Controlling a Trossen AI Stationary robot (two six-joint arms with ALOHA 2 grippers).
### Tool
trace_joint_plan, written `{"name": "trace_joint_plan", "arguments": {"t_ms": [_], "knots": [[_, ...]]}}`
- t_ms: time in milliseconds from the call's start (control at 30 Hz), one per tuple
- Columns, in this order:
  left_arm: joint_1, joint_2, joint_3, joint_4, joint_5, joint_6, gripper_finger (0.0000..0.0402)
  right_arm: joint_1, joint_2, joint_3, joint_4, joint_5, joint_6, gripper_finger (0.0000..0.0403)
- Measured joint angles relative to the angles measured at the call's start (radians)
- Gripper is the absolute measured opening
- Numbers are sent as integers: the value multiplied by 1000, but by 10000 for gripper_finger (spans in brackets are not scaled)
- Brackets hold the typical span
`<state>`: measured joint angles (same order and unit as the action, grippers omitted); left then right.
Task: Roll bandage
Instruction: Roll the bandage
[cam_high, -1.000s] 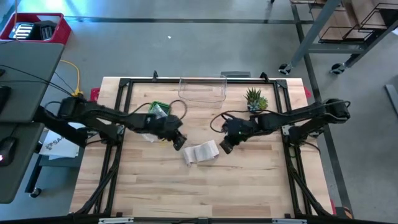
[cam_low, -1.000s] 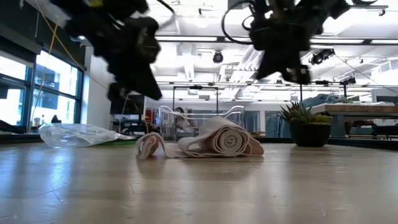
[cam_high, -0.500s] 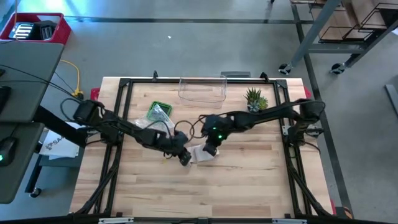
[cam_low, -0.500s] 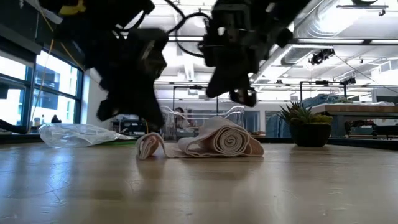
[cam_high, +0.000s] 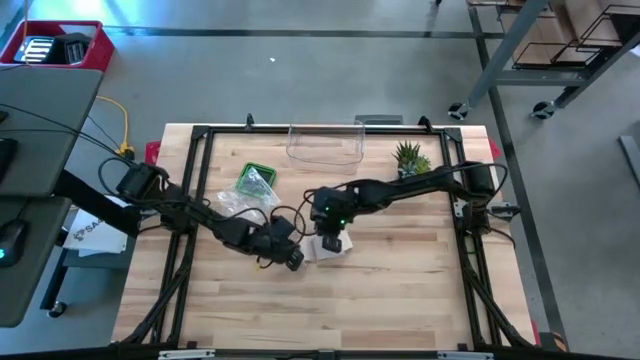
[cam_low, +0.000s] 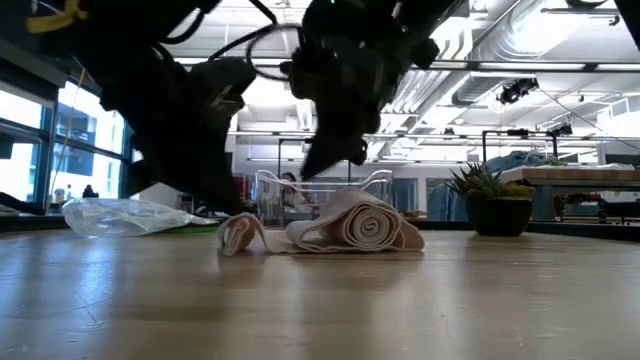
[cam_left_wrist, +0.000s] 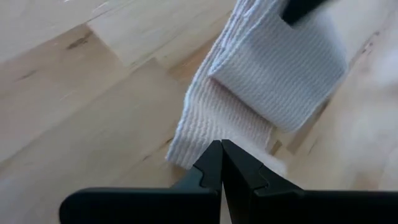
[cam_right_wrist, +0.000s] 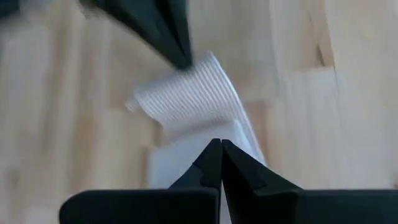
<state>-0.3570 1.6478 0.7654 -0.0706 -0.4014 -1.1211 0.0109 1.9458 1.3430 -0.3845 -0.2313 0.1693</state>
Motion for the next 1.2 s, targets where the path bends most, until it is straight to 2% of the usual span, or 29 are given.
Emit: {"name": "trace_joint_plan", "arguments": {"t_ms": [167, 333, 467, 700, 800, 1033, 1200], "knots": [[-4, 0, 0, -79, -21, 2, 0, 18, 1, -40, 1, 21, -141, 0], [2, 0, 2, -86, -16, 1, 0, 40, 1, -49, 18, 72, -149, 0], [-1, 0, 6, -3, -34, 8, 0, 33, 5, -49, 48, 66, -214, 0], [-4, 0, 7, 70, -51, 163, 0, 38, 7, -49, 52, 33, -249, 0], [6, 34, 7, 87, -68, 165, 0, 52, 7, -49, 51, -13, -284, 0], [21, 133, 6, 257, 1, 156, 0, 85, 29, -48, 60, 9, -305, 0], [13, 150, 6, 253, 3, 136, 0, 88, 56, -48, 45, 31, -279, 0]]}}
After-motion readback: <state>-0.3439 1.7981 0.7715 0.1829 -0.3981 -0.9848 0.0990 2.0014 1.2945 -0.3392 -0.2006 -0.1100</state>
